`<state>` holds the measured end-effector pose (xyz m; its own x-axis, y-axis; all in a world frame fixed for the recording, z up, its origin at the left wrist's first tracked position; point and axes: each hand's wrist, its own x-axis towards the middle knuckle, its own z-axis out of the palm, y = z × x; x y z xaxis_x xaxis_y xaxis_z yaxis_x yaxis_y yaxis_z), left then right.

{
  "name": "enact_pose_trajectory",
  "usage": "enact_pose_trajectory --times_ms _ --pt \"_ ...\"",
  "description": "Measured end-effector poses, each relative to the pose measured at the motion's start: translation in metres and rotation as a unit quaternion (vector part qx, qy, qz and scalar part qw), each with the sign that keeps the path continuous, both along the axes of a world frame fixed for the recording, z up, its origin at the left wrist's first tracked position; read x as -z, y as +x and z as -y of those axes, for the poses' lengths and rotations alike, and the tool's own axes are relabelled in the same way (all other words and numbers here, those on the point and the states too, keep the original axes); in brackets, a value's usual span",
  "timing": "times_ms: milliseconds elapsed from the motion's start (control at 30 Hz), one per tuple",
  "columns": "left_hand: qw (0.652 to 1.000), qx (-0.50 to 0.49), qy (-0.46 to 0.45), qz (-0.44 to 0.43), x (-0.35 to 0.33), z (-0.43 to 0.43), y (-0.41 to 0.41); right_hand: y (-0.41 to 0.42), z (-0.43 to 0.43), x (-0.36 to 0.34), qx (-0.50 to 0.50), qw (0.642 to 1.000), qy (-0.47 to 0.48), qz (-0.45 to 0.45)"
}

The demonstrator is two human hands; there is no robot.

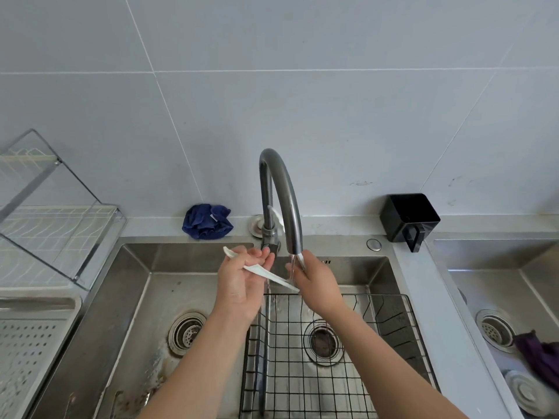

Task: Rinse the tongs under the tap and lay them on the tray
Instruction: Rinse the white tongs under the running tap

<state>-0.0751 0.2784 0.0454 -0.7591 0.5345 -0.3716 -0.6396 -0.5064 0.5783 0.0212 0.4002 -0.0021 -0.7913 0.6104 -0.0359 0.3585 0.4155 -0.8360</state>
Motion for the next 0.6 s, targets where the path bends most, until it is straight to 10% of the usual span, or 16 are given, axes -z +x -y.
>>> enact_pose_trajectory --times_ms 300,600 --pt "0.986 0.104 -0.042 -0.123 0.008 0.030 0.006 -0.017 0.028 0.002 -0.061 0.994 -0.089 -0.005" --pt "0.991 0.108 -0.065 -0.036 0.001 0.007 -0.001 -0.011 0.011 -0.018 -0.093 0.973 -0.199 0.067"
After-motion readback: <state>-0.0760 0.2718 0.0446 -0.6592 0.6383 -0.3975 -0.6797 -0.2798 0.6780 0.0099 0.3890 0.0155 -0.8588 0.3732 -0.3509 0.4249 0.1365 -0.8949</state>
